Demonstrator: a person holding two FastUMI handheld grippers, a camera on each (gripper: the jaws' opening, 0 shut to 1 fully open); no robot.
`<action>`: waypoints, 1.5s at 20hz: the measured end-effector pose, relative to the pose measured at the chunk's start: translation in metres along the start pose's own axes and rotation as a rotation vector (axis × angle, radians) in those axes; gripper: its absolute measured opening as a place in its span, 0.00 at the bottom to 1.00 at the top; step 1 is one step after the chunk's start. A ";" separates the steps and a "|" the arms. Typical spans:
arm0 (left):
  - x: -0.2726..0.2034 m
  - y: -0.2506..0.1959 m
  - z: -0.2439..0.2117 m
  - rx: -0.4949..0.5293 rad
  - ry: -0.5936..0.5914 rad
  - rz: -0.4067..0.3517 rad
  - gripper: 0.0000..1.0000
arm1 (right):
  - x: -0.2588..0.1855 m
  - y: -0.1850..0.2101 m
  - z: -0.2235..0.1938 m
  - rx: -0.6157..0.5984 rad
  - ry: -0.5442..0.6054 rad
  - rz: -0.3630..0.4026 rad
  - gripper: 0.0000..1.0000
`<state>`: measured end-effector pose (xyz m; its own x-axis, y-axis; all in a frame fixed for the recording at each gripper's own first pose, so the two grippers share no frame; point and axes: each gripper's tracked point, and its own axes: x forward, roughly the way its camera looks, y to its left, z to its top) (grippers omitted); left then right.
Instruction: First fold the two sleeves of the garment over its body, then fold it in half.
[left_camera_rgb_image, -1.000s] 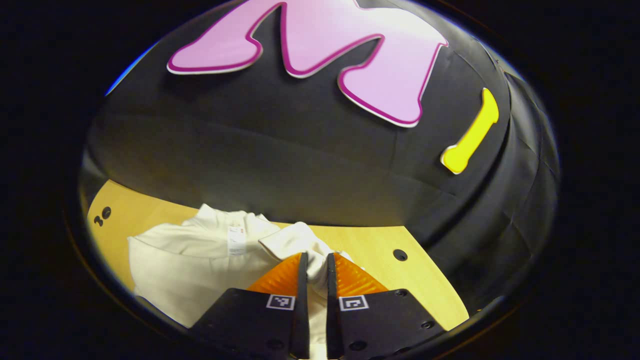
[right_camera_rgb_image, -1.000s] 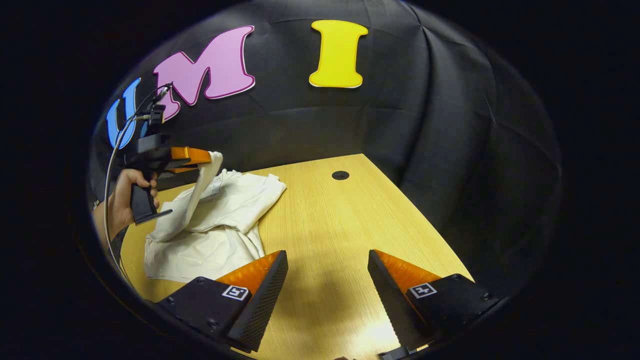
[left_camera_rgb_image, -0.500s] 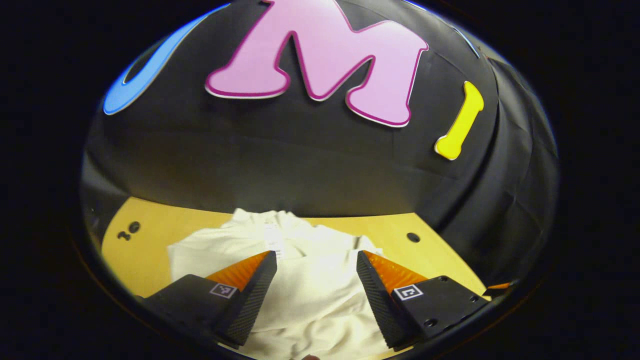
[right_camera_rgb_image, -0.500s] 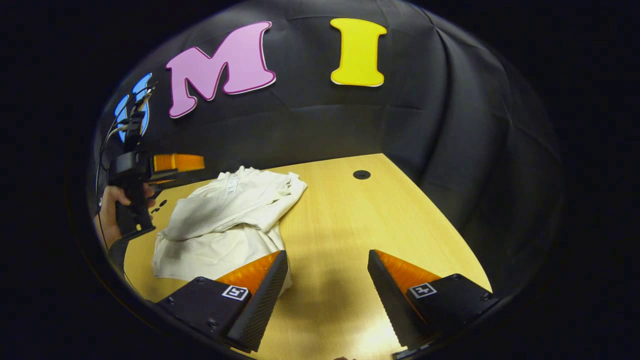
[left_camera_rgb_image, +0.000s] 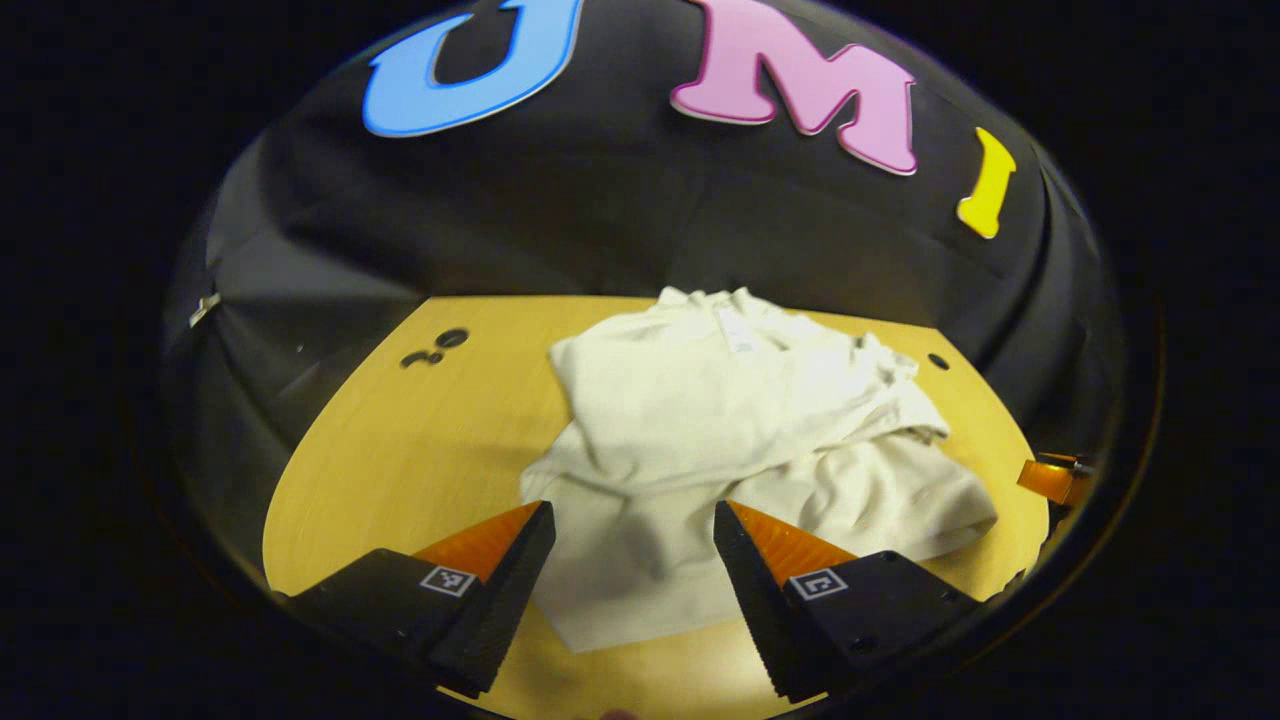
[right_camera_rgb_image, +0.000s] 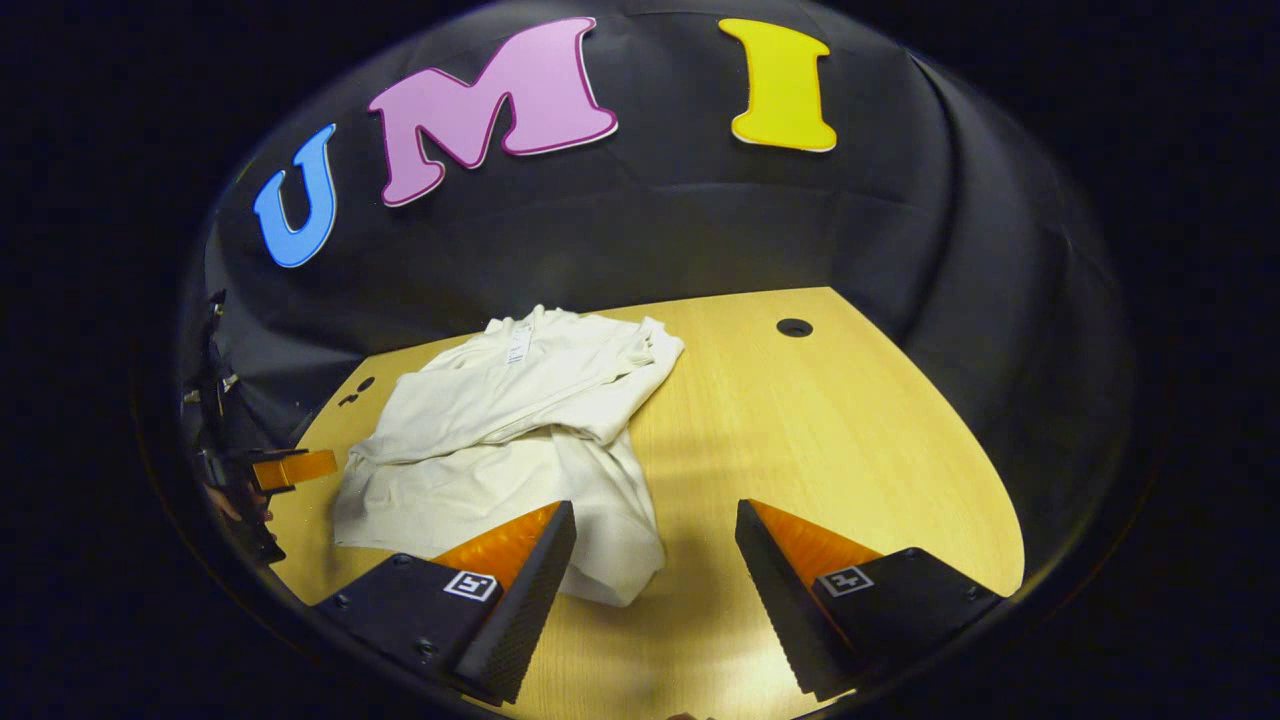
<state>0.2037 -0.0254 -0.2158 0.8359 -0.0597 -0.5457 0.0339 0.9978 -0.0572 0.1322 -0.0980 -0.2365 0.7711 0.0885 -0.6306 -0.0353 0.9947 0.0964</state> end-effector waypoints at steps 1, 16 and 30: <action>-0.001 0.009 -0.012 -0.019 0.020 0.013 0.98 | 0.004 0.005 -0.005 0.003 0.014 0.008 0.99; 0.021 0.031 -0.088 -0.033 0.156 0.051 0.98 | 0.051 0.019 -0.073 0.026 0.195 -0.012 0.99; 0.024 -0.002 -0.088 0.007 0.137 -0.009 0.10 | 0.059 0.029 -0.087 -0.058 0.208 -0.008 0.10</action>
<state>0.1757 -0.0316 -0.3020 0.7527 -0.0720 -0.6545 0.0459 0.9973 -0.0569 0.1214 -0.0593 -0.3374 0.6242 0.0834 -0.7768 -0.0712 0.9962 0.0498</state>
